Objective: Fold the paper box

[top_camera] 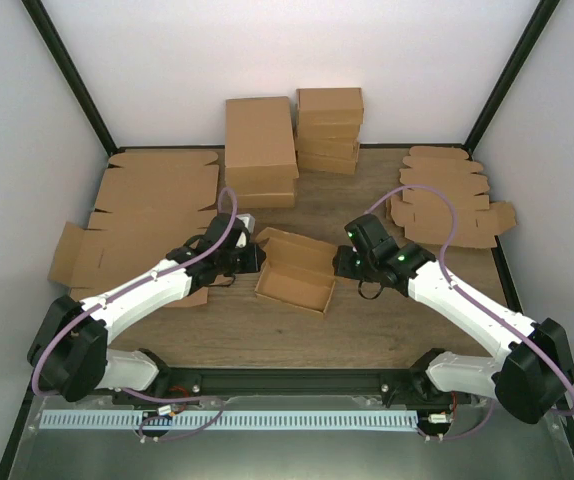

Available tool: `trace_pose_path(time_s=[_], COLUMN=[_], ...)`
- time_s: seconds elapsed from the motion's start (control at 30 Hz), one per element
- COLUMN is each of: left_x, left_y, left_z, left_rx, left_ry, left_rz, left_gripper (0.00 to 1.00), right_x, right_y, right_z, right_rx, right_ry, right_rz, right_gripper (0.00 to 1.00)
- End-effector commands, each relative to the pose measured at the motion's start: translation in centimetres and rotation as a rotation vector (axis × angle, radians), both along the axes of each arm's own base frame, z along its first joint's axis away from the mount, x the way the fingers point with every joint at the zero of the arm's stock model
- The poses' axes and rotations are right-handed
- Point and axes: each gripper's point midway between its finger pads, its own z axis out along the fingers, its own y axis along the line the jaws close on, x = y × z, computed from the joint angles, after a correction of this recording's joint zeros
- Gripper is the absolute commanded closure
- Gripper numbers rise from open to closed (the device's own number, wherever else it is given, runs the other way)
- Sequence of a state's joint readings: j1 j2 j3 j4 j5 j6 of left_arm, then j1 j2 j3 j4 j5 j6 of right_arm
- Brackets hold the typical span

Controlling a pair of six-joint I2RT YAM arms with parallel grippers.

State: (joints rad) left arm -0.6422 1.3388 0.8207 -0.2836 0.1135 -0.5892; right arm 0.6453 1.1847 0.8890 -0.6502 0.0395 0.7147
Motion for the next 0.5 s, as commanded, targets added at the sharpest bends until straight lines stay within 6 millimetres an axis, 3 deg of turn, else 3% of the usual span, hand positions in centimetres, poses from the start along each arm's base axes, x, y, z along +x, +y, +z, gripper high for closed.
trace_pose_path(time_s=[0.0, 0.23, 0.4, 0.47], left_x=[0.2, 0.2, -0.1, -0.4], left_y=[-0.4, -0.3, -0.7, -1.0], left_z=[0.5, 0.3, 0.4, 0.5], left_rx=[0.007, 0.027, 0.016, 0.009], left_ry=[-0.016, -0.013, -0.009, -0.006], left_rz=[-0.023, -0.031, -0.041, -0.046], left_gripper=[0.85, 0.87, 0.87, 0.87], right_x=[-0.1, -0.7, -0.9, -0.7], right_y=[-0.3, -0.4, 0.5, 0.8], right_z=[0.8, -0.1, 0.5, 0.8], right_rx=[-0.038, -0.061, 0.011, 0.033], right_ry=[-0.035, -0.027, -0.032, -0.043], right_rz=[0.027, 0.076, 0.084, 0.083], right_gripper=[0.56, 0.66, 0.72, 0.8])
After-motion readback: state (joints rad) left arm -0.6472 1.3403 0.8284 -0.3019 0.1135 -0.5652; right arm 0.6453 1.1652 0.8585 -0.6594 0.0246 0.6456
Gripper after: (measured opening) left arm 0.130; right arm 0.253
